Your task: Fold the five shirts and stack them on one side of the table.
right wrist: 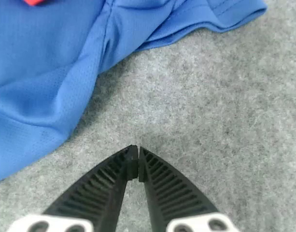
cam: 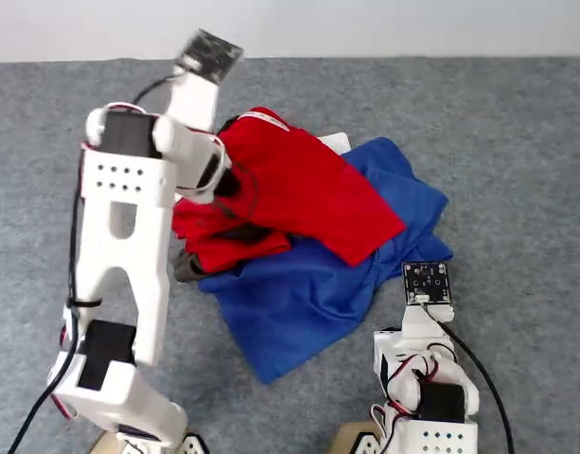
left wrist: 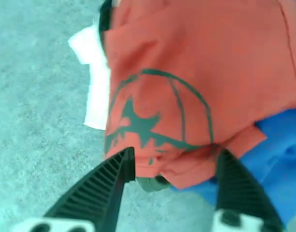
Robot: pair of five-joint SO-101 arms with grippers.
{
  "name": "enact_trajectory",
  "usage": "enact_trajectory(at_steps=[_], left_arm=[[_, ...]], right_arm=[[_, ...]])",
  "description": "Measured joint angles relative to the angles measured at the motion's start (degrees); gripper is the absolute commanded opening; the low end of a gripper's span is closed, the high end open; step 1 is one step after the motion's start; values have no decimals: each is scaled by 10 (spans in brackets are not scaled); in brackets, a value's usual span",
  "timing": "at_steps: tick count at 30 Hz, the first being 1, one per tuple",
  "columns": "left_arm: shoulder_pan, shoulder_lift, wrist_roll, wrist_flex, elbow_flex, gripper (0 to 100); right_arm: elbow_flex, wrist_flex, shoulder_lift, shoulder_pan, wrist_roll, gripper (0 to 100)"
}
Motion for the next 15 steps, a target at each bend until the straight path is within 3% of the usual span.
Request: enact_trajectory(at_steps=[8, 15], left_arm=[[30, 15, -86, 0, 78, 293], [22, 117, -102, -50, 79, 291]], right_arm=[[0, 0, 0, 0, 0, 9], [0, 0, 0, 0, 0, 9]])
